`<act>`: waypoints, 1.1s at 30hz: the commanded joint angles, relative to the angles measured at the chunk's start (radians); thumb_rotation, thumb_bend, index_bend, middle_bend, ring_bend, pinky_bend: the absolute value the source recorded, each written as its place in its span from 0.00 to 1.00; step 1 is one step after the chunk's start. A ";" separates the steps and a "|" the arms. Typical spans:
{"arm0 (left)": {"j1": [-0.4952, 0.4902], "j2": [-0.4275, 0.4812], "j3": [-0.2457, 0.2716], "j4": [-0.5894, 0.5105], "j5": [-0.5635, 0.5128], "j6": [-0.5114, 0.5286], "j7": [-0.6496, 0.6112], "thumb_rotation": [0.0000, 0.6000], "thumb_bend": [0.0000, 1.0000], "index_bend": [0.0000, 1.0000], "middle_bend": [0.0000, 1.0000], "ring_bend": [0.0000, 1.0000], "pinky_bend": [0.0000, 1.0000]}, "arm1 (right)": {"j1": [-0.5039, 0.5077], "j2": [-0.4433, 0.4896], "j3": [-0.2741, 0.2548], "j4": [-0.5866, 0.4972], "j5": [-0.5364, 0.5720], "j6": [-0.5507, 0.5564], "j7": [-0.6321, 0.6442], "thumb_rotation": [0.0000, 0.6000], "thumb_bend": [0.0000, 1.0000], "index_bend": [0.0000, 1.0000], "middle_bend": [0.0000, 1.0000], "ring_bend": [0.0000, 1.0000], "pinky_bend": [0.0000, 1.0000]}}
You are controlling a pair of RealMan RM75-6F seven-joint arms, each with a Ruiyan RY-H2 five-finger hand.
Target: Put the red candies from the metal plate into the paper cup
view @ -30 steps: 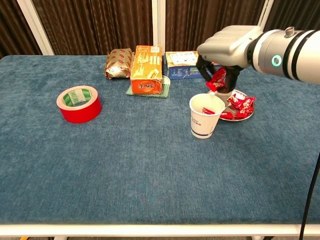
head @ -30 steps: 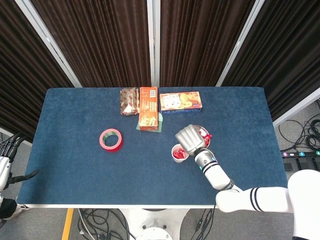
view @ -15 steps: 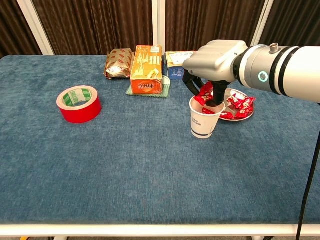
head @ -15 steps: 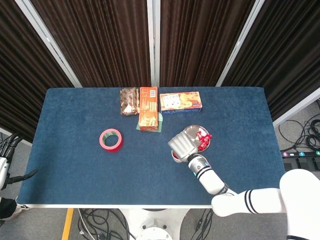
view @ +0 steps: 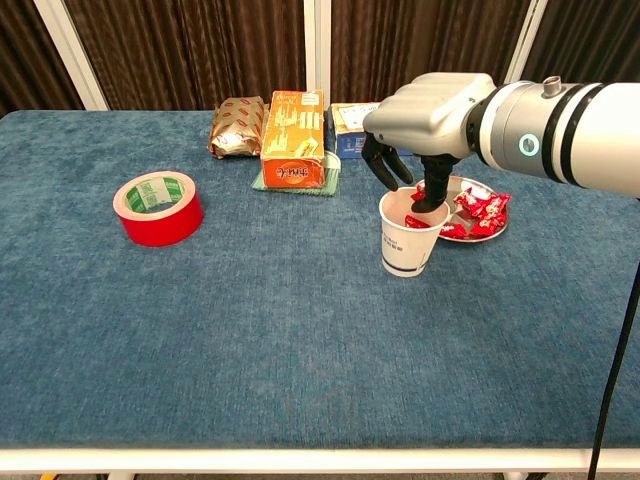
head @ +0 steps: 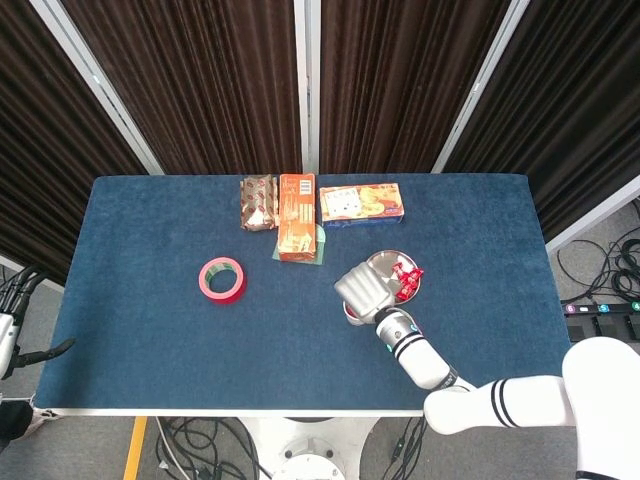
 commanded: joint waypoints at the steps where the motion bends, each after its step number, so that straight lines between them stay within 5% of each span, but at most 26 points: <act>1: 0.001 0.000 0.000 -0.001 0.000 0.002 -0.001 1.00 0.12 0.13 0.10 0.03 0.10 | -0.001 0.002 0.000 -0.007 -0.003 0.006 0.001 1.00 0.16 0.52 0.50 0.82 0.96; 21: 0.003 0.005 0.000 -0.006 0.005 0.009 -0.006 1.00 0.12 0.13 0.10 0.03 0.10 | -0.009 0.043 0.026 -0.015 -0.017 0.058 0.012 1.00 0.16 0.51 0.50 0.82 0.96; 28: 0.002 0.001 0.002 -0.004 0.007 0.006 -0.002 1.00 0.12 0.13 0.10 0.03 0.10 | -0.039 0.051 0.015 0.080 0.070 -0.012 0.074 1.00 0.16 0.46 0.48 0.82 0.96; 33: 0.003 0.001 0.005 0.001 0.004 -0.001 -0.002 1.00 0.12 0.13 0.10 0.03 0.10 | -0.067 0.012 0.014 0.190 0.027 -0.020 0.135 1.00 0.14 0.43 0.48 0.83 0.96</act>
